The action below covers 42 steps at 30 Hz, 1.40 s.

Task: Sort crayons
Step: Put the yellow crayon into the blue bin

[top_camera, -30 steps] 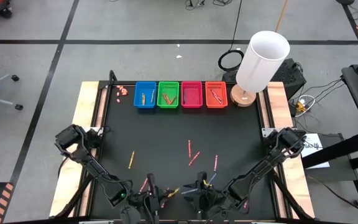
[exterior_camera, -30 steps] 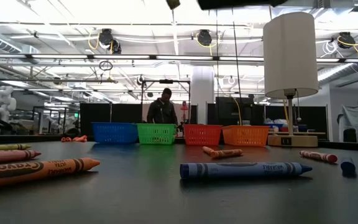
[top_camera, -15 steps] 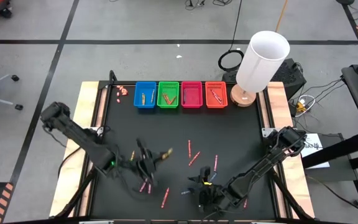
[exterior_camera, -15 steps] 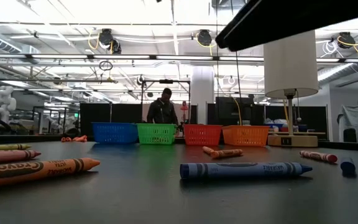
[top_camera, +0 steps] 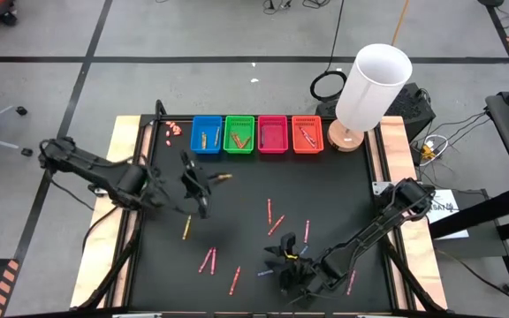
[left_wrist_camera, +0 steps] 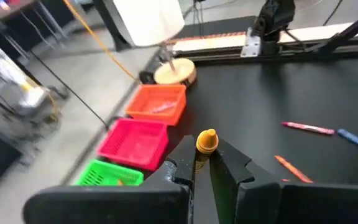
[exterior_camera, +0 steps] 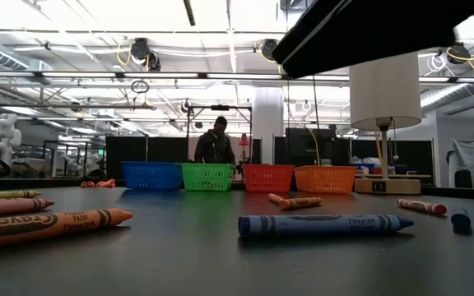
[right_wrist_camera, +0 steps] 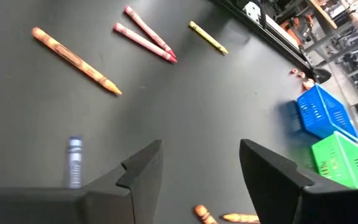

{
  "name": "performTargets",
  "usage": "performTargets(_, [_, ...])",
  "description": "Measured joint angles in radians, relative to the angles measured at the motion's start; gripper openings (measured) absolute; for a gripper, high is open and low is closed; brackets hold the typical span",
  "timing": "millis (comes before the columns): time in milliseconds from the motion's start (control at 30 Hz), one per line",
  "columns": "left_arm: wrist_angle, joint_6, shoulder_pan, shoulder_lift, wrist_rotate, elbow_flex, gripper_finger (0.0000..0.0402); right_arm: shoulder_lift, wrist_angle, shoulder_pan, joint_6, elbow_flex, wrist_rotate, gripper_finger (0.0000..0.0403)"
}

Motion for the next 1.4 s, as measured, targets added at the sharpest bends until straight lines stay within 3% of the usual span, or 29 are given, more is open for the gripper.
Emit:
performTargets(233, [-0.104, -0.137, 0.102, -0.068, 0.17, 0.0, 0.0027, 0.0, -0.02, -0.064, -0.076, 0.0, -0.006, 0.0196])
performTargets(433, [-0.106, -0.153, 0.13, -0.087, 0.369, 0.0, 0.0027, 0.0, -0.046, -0.121, -0.087, 0.0, -0.01, 0.0196])
performTargets(567, [-0.107, -0.171, 0.156, -0.094, 0.434, 0.0, 0.0027, 0.0, -0.034, -0.156, -0.089, -0.023, -0.01, 0.0196])
performTargets(967, [-0.152, -0.041, 0.304, -0.101, 0.398, 0.0, 0.0027, 0.001, 0.104, -0.219, -0.08, -0.148, -0.012, 0.0196])
performTargets(1167, [-0.189, 0.044, 0.481, -0.1, 0.252, 0.0, 0.0027, 0.001, 0.109, -0.252, -0.053, -0.149, -0.011, 0.0196])
performTargets(1400, [-0.192, 0.079, 0.733, -0.077, 0.273, 0.0, 0.0027, 0.001, 0.175, -0.288, -0.053, -0.15, -0.011, 0.0196])
